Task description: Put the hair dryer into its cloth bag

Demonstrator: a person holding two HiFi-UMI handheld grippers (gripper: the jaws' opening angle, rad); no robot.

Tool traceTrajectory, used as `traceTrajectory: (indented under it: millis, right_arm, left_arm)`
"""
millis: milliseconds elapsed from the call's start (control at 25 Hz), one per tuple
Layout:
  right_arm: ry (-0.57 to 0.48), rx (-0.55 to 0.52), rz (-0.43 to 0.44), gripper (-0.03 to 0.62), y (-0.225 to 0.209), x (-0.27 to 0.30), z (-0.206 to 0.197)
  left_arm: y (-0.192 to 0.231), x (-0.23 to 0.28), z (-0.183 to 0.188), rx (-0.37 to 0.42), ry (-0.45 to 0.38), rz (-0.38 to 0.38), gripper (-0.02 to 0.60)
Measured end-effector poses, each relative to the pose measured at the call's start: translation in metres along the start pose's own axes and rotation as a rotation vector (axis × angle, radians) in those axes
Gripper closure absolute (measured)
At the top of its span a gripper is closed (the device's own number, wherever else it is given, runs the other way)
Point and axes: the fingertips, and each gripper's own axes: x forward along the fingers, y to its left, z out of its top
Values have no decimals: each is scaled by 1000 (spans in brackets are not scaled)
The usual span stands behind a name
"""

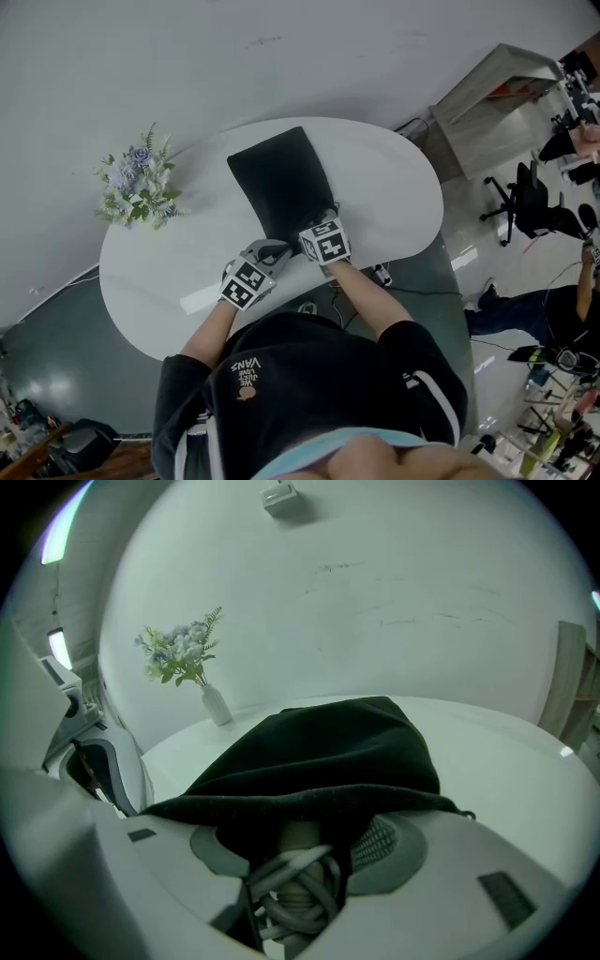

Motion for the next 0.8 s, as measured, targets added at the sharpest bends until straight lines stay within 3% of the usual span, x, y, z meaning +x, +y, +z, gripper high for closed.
traceTrajectory:
  millis: [320,800]
  right_arm:
    - [-124,89,-77,378,-19,-36,-1]
    - [-255,186,-307,379,-61,-83,-11]
  left_arm:
    - [-7,1,1,15,-4,6,549]
    - [-24,6,7,61,-14,52,548]
